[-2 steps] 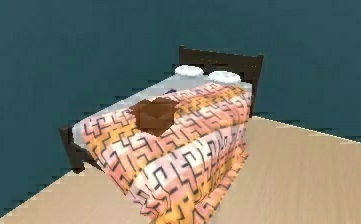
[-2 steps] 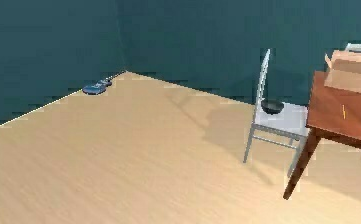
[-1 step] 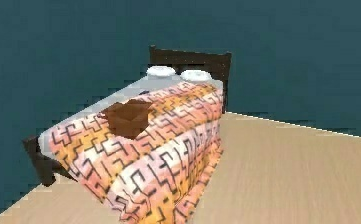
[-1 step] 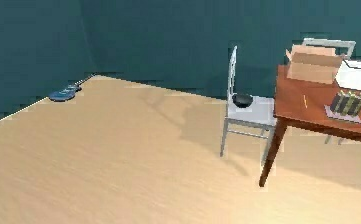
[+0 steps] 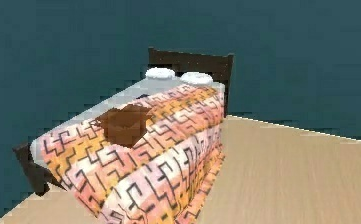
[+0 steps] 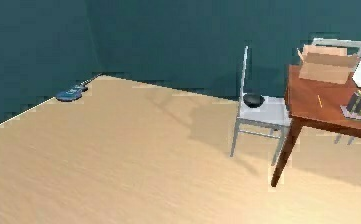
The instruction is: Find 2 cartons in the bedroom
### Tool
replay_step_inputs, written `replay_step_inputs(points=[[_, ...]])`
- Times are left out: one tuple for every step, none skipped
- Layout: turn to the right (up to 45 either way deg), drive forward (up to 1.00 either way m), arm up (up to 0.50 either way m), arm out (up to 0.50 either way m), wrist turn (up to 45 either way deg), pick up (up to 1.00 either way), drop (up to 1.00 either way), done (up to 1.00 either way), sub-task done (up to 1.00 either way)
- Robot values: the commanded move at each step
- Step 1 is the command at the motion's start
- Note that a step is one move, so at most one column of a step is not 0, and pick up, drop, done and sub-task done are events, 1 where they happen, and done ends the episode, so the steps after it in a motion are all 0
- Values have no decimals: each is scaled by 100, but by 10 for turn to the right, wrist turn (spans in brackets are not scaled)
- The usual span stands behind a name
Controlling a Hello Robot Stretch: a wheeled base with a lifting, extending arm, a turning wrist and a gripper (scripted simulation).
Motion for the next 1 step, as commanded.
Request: replay_step_inputs(points=[[-180,0,0,0,0,0,0,0,0]])
